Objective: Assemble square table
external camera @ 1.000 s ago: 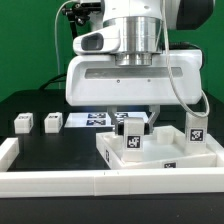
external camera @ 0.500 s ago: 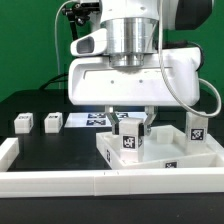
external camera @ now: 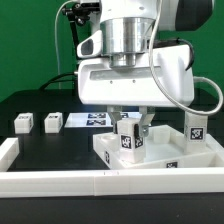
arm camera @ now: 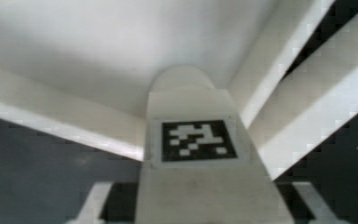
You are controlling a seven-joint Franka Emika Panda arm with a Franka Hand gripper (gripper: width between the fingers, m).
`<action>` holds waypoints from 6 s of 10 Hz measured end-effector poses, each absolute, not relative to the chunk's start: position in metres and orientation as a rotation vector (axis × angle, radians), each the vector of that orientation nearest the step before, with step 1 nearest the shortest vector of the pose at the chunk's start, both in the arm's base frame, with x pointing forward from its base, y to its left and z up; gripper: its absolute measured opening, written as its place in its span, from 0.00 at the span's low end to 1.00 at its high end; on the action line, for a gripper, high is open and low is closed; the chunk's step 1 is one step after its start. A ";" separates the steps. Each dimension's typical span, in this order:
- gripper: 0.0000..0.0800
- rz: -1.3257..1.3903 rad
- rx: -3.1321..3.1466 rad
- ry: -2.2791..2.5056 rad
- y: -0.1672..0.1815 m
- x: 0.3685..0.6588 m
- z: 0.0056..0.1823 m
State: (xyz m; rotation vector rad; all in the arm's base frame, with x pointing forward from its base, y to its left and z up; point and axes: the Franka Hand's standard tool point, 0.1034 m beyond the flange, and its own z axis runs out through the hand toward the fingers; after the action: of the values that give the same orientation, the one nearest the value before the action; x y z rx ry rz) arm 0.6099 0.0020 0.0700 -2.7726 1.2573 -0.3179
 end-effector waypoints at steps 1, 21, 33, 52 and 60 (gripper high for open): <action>0.36 -0.313 -2.719 1.353 0.002 0.610 0.070; 0.81 -0.199 -2.435 1.744 0.005 0.605 0.069; 0.47 -0.300 -3.047 0.646 0.007 0.605 0.068; 0.37 -0.226 -2.263 1.973 0.002 0.603 0.067; 0.38 -0.139 -1.460 2.558 -0.010 0.598 0.066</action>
Offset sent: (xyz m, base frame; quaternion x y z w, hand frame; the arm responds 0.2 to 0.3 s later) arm -0.0124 -0.0064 -0.0027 -0.0036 0.0214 0.2975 0.9545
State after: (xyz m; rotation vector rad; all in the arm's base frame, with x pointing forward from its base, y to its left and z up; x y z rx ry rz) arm 0.5981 -0.0098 0.0656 -1.4604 2.5582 -0.1390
